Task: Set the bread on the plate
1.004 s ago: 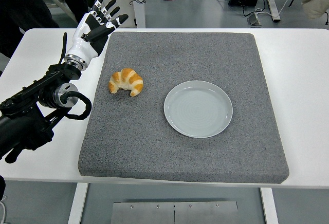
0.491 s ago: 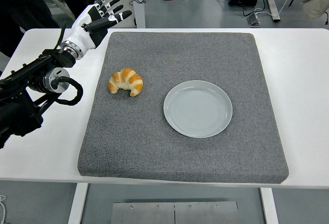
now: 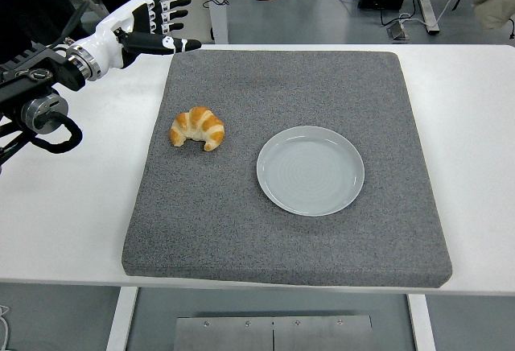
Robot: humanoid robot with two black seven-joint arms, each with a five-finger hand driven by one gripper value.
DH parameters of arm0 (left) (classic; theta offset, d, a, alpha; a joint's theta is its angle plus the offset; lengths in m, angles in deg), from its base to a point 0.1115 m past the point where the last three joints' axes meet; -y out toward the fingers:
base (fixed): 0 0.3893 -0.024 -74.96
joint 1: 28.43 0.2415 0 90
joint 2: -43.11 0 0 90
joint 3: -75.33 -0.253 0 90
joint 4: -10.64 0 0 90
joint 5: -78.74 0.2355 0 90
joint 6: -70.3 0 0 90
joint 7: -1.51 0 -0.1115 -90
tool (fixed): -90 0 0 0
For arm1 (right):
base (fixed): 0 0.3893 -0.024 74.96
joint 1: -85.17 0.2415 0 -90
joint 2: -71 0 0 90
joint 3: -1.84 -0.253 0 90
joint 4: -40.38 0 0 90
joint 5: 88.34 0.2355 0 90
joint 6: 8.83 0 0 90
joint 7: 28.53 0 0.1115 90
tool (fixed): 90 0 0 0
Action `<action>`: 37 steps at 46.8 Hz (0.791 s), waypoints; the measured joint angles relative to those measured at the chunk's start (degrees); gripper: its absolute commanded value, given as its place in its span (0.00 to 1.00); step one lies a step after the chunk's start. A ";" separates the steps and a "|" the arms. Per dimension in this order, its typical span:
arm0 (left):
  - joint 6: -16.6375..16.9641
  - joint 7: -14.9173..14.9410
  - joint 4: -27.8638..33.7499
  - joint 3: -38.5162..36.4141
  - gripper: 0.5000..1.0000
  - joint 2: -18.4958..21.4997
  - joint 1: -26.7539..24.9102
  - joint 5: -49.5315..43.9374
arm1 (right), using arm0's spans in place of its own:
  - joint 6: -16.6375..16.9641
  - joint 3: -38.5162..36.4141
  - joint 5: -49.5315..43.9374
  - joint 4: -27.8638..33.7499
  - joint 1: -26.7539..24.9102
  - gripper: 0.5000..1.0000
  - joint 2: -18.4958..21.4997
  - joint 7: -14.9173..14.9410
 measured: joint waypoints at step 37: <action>-2.79 -4.07 7.69 -6.14 0.94 10.11 -0.22 40.94 | -0.01 0.00 -0.01 0.00 -0.08 1.00 0.00 -0.01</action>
